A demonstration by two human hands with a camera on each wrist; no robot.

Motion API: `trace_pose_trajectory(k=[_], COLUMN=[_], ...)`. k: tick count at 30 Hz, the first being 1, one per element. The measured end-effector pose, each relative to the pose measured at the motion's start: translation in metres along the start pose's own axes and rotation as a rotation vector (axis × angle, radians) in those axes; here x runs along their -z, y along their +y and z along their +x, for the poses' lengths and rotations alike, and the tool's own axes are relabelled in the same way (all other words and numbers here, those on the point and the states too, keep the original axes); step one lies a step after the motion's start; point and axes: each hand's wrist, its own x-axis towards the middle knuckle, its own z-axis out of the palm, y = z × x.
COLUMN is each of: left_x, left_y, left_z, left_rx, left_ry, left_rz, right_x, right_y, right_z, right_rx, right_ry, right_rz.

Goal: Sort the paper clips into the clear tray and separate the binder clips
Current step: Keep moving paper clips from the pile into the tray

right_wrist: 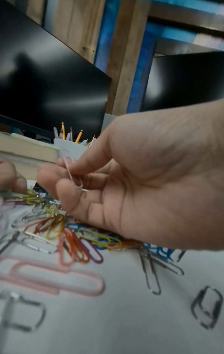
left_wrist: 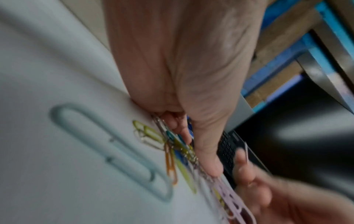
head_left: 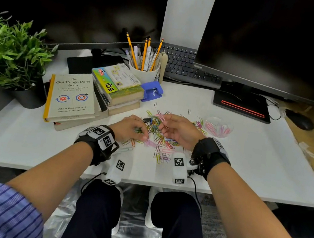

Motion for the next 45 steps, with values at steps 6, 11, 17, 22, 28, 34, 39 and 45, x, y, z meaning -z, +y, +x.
trace_pose_trajectory(k=[6,11,17,22,28,34,39,45], left_x=[0.006,0.006,0.007,0.010,0.007,0.001,-0.007,0.005], left_y=[-0.003,0.003,0.025,0.027,0.031,0.040,0.037,0.035], left_z=[0.001,-0.001,-0.007,-0.011,-0.015,-0.011,-0.009,-0.016], left_rx=[0.015,0.057,0.035,0.063,0.097,0.185,0.234,0.308], left_ry=[0.083,0.174,0.217,0.215,0.214,0.174,0.151,0.117], left_rz=[-0.397,-0.582,-0.657,-0.667,-0.801,-0.903,-0.671,-0.719], right_x=[-0.001,0.002,0.001,0.003,0.004,-0.004,-0.003,-0.010], right_y=[-0.007,-0.016,-0.022,-0.018,-0.009,-0.012,-0.012,-0.010], right_z=[-0.006,-0.011,-0.020,-0.024,-0.028,-0.028,-0.028,-0.026], right_rx=[-0.114,-0.120,-0.153,-0.209,-0.090,-0.114,-0.053,0.029], right_ry=[-0.005,-0.012,-0.010,-0.099,-0.097,-0.108,-0.107,-0.049], right_rz=[-0.148,-0.386,-0.489,-1.094,-1.267,-1.384,-1.396,-1.433])
